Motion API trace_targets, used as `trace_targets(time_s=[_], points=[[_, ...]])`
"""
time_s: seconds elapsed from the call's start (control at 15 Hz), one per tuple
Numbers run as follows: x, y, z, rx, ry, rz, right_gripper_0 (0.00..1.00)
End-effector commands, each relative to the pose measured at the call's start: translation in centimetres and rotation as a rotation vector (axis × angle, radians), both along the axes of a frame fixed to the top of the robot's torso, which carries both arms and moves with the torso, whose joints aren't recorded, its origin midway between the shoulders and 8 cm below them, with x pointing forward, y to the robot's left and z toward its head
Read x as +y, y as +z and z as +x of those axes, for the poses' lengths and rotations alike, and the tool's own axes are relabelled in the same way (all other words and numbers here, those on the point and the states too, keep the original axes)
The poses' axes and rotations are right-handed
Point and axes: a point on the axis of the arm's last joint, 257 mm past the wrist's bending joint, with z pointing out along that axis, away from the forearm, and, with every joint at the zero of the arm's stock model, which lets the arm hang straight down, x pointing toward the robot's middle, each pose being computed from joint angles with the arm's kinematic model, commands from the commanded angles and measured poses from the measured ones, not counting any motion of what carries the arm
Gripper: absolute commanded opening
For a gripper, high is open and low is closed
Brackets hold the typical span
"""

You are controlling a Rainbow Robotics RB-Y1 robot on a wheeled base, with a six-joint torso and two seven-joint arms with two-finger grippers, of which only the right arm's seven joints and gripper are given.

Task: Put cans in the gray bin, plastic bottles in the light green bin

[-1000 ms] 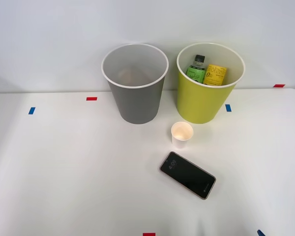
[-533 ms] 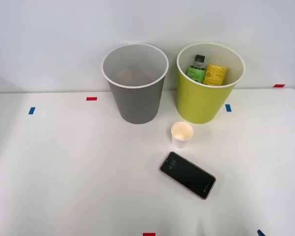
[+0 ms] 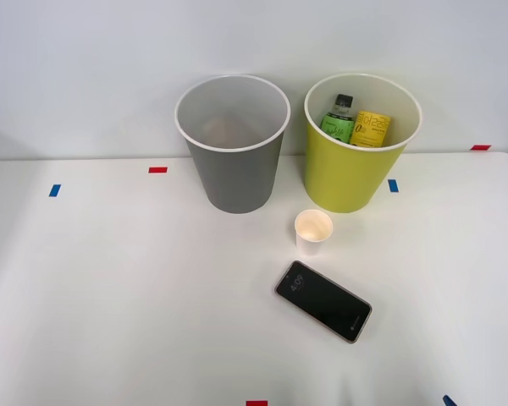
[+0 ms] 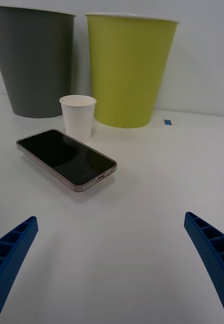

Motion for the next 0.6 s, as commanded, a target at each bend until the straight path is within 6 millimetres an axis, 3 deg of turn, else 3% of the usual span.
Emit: trace_targets(time_s=[0.07,0.6], points=[[0.00,0.00,0.00,0.000,0.000,0.000,1.00],[0.00,0.00,0.00,0.000,0.000,0.000,1.00]])
